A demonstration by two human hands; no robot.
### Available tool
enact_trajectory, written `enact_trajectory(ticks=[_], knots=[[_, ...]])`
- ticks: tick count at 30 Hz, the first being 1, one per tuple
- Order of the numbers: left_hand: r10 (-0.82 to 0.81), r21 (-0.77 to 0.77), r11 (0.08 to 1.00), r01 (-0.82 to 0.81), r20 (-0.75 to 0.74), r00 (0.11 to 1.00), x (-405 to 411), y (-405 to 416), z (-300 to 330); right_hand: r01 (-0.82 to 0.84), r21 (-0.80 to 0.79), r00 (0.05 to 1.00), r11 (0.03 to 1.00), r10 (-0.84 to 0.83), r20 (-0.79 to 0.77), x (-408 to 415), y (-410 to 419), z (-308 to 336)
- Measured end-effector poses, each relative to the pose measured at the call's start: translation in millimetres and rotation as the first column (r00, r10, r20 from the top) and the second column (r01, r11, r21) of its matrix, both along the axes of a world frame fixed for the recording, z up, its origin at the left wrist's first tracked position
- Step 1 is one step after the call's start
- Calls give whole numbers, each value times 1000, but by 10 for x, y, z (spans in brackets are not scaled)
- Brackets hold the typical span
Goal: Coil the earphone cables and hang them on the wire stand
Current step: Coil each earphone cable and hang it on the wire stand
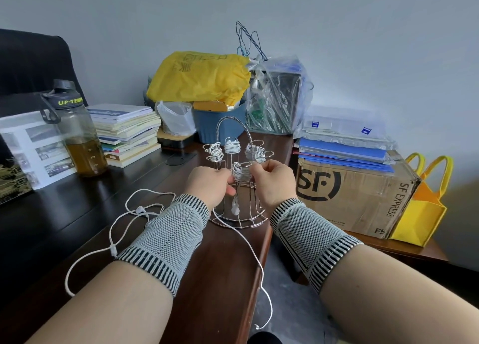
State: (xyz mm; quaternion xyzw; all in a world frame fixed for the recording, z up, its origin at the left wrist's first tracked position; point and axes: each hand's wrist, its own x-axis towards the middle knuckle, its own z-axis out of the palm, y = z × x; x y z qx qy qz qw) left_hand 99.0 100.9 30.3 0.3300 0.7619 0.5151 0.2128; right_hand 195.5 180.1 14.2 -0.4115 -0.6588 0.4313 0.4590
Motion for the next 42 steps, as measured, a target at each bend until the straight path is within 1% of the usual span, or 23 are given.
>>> enact_trajectory(ticks=[2,5,6,9,12,15,20,24,31,37,38,40,42], knots=[[-12,8,1000,13,-38,999,-3,-30,-28,8,2,1000,1000,-8,-1,-4,-5,1],[-11,29,999,16,-182,983,-22,-100,-93,13,7,1000,1000,-13,2,-3,-16,2],[-14,30,999,20,-199,980,-30,-126,-114,18,10,1000,1000,-18,7,-1,-18,4],[-43,46,998,52,-195,980,-22,-197,-121,31,12,999,999,-31,11,-14,-32,-3],[-55,55,996,72,-261,964,18,-212,-90,24,-15,998,1000,-24,-50,-20,-32,-38],[-83,65,992,106,-293,952,29,-213,-77,-23,-29,994,999,19,-107,10,-34,-76],[-99,100,985,138,-323,941,-16,-235,-105,-117,49,986,992,122,-114,64,-91,-146],[-108,109,982,152,-335,936,-43,-244,-133,-86,101,992,991,94,-79,58,-91,-153],[-141,55,984,171,-353,925,-56,-265,-161,-34,124,998,992,39,-42,39,-95,-153],[-99,63,990,128,-346,933,-63,-275,-177,-48,133,998,990,53,-34,68,-105,-160],[-118,38,989,143,-380,918,-53,-281,-184,-52,134,998,990,57,-30,74,-108,-165],[-184,-58,982,178,-478,859,-11,-294,-173,-52,149,998,987,56,-19,84,-119,-174],[-224,-131,975,182,-551,804,19,-301,-152,-38,220,999,975,36,12,88,-130,-196]])
